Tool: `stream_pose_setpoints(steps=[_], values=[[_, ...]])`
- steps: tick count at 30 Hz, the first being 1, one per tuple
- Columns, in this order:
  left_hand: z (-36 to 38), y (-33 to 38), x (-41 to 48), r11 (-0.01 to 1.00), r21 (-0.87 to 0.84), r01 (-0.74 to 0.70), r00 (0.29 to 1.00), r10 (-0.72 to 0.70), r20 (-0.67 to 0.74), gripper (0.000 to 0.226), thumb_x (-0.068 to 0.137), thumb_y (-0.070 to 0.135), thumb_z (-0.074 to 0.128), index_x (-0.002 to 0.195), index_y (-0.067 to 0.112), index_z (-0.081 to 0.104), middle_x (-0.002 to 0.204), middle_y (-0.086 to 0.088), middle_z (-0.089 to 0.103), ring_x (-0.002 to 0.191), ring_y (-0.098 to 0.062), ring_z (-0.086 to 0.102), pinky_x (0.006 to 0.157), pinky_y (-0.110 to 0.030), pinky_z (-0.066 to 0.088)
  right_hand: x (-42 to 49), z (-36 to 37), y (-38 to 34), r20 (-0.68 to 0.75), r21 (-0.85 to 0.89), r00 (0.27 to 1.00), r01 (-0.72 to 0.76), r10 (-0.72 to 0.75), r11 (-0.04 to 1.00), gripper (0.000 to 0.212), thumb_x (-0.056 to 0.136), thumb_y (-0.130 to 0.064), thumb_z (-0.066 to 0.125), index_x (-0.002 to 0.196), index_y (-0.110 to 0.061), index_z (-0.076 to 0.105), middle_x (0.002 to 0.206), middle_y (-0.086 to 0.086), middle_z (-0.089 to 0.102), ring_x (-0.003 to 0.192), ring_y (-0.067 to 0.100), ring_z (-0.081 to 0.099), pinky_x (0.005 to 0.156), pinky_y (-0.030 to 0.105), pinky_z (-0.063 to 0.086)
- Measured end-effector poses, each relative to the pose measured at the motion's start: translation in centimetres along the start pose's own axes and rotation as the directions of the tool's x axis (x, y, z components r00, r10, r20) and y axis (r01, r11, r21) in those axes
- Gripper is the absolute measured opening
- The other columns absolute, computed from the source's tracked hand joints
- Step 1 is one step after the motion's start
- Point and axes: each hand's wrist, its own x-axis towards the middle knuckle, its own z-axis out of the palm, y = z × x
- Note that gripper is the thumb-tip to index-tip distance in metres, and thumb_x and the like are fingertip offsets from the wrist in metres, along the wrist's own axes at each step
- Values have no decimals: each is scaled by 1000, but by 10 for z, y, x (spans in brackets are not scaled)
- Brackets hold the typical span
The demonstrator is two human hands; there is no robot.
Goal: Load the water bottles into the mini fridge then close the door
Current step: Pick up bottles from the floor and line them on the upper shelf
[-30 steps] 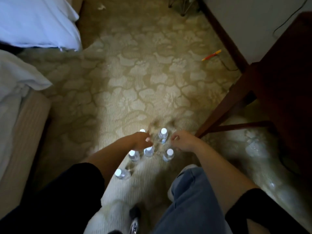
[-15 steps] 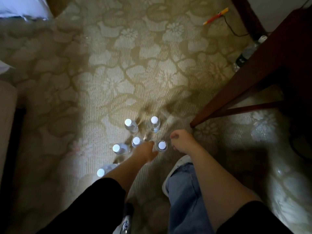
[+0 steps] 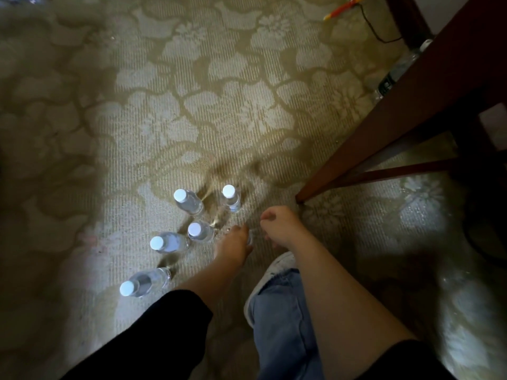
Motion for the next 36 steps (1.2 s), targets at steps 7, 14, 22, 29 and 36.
stream_pose_setpoints(steps=[7, 14, 22, 29, 36], values=[[-16, 4, 12, 954, 290, -77, 997, 67, 44, 33, 95, 4, 41, 128, 2, 45, 128, -16, 56, 117, -30, 56, 93, -35, 46, -7, -10, 15, -1, -37, 999, -45, 45, 998, 19, 94, -15, 48, 110, -13, 58, 109, 8, 60, 104, 27, 60, 85, 37, 50], [-64, -11, -26, 952, 201, -231, 972, 233, 12, 29, 94, 15, 51, 122, 7, 52, 125, -10, 58, 114, -20, 57, 93, -25, 43, -42, -17, 18, -1, -44, 1000, -28, 28, 999, 22, 94, -11, 49, 115, -10, 56, 113, 8, 58, 109, 25, 57, 94, 36, 47], [-194, 30, -98, 761, 343, -550, 824, 562, 74, 29, 93, 20, 50, 120, 11, 55, 115, -7, 60, 104, -21, 59, 88, -30, 49, -125, -29, -13, -37, -137, 976, 206, -212, 969, 78, 86, -21, 66, 150, -20, 21, 153, 4, 30, 140, 20, 31, 108, 31, 35], [-295, 89, -204, 589, 393, -706, 640, 768, -2, 32, 91, 25, 56, 120, 15, 56, 114, -6, 61, 104, -21, 56, 89, -36, 46, -218, -66, -68, -179, -113, 829, 518, -530, 848, 68, 78, -16, 74, 136, -29, 41, 123, -13, 53, 119, 7, 50, 93, 21, 40], [-359, 139, -295, 463, 395, -793, 454, 882, -124, 23, 88, 21, 59, 111, 17, 58, 101, 0, 61, 87, -15, 53, 78, -26, 44, -312, -94, -89, -377, -18, 669, 686, -641, 727, 54, 69, -34, 75, 117, -41, 53, 118, -11, 63, 113, 7, 59, 96, 30, 47]])
